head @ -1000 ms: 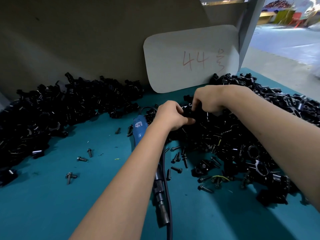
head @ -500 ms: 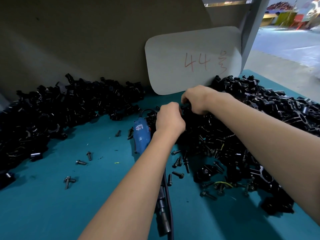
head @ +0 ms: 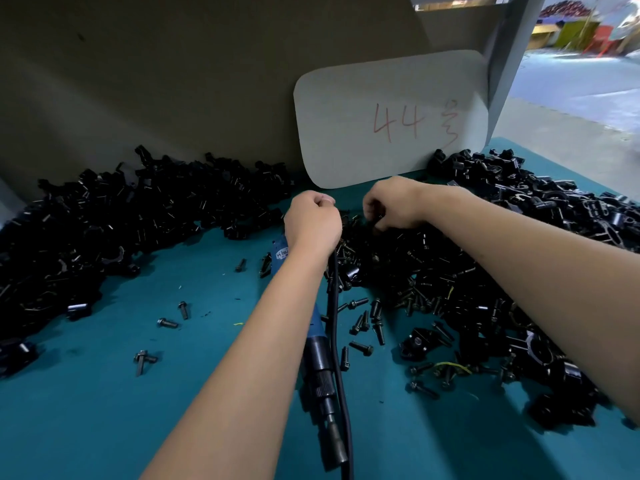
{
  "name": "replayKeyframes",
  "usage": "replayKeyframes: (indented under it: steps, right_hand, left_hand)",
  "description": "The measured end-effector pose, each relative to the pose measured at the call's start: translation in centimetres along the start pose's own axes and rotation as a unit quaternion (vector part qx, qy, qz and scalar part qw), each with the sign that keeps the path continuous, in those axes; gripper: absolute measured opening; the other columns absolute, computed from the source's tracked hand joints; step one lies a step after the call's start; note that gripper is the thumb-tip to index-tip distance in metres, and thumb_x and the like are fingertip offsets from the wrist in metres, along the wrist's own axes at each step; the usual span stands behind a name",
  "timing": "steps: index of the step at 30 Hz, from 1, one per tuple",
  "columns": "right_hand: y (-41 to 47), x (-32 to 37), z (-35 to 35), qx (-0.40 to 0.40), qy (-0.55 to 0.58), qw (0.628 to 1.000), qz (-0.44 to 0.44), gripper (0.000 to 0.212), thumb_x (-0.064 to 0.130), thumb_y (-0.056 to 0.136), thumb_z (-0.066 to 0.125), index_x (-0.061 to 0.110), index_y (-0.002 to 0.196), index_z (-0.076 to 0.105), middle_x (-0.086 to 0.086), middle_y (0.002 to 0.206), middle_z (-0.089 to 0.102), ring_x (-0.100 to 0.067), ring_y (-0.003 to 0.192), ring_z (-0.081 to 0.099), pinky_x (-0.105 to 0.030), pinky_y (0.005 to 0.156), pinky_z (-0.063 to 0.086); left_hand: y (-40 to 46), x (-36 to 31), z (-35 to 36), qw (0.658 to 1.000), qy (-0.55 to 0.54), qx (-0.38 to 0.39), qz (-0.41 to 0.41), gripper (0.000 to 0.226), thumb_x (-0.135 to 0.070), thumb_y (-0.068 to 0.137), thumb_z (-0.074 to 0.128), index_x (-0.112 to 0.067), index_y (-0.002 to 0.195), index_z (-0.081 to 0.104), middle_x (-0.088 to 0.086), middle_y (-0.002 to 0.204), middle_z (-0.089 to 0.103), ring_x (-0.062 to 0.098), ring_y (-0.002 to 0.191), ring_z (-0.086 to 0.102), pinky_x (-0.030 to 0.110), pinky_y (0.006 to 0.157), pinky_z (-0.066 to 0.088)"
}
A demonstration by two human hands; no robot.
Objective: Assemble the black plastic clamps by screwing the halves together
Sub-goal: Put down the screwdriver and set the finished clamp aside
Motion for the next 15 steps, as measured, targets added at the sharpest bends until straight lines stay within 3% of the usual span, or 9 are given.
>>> replayKeyframes:
  steps: [3,5,6,9,12,15]
  right_hand:
    - [-0.7,-0.1,-1.9,-0.070,0.063,0.996,-0.003,0.016,0.009,0.090,0.071,0.023,0.082,0.069,0.008,0.079,0.066,-0.021,0.089,0.065,-0.025,0.078,0.045]
    - [-1.2,0.0,-2.5,-0.082,0.084,0.993,-0.003,0.014,0.009,0.091,0.072,0.022,0.087,0.072,0.004,0.087,0.070,-0.021,0.097,0.068,-0.027,0.085,0.049]
    - [-1.3,0.3,-2.3,-0.067,0.084,0.994,-0.008,0.013,0.010,0.092,0.073,0.022,0.097,0.074,0.003,0.095,0.072,-0.021,0.102,0.068,-0.028,0.090,0.050]
    - [-1.6,1.4,-0.2,0.002,0.029,0.999,-0.025,0.044,0.016,0.093,0.074,0.027,0.135,0.065,0.001,0.126,0.069,-0.022,0.120,0.062,-0.029,0.103,0.045]
    - [-1.3,1.9,0.7,-0.017,0.012,1.000,-0.022,0.041,0.023,0.092,0.075,0.032,0.132,0.068,0.003,0.127,0.070,-0.023,0.124,0.059,-0.029,0.093,0.043]
    - [-1.4,1.8,0.4,-0.052,-0.022,0.998,0.002,0.032,0.032,0.093,0.075,0.031,0.124,0.068,0.002,0.124,0.066,-0.024,0.128,0.048,-0.042,0.098,0.041]
  left_hand:
    - [0.0,0.5,-0.1,0.998,-0.060,0.013,-0.008,0.029,-0.016,0.107,0.043,-0.018,0.105,0.071,-0.003,0.089,0.064,0.013,0.065,0.066,0.035,0.077,0.061]
    - [0.0,0.6,-0.4,0.997,-0.078,0.009,-0.007,0.028,-0.014,0.109,0.043,-0.017,0.105,0.071,0.001,0.096,0.066,0.004,0.053,0.063,0.027,0.065,0.057]
    - [0.0,0.6,-0.6,0.996,-0.083,0.004,-0.006,0.028,-0.012,0.109,0.043,-0.017,0.104,0.070,0.001,0.099,0.066,0.003,0.051,0.062,0.025,0.064,0.056]
    - [-0.3,0.7,-1.1,0.995,-0.097,-0.003,-0.007,0.029,-0.007,0.106,0.043,-0.018,0.102,0.069,0.000,0.102,0.066,0.005,0.055,0.065,0.024,0.064,0.055]
    - [-0.9,0.8,-1.5,0.995,-0.096,-0.005,-0.009,0.030,-0.007,0.101,0.044,-0.021,0.097,0.070,-0.003,0.094,0.068,0.008,0.061,0.067,0.024,0.062,0.052]
    - [-1.4,0.9,-2.6,0.995,-0.100,-0.015,-0.006,0.030,-0.010,0.097,0.046,-0.023,0.095,0.072,-0.007,0.085,0.069,0.003,0.057,0.066,0.020,0.051,0.048]
Point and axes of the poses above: each hand's wrist, its own y-axis towards the middle knuckle, its own z-axis out of the palm, x = y × z, the point moved 9 cm from there along y, towards the middle knuckle
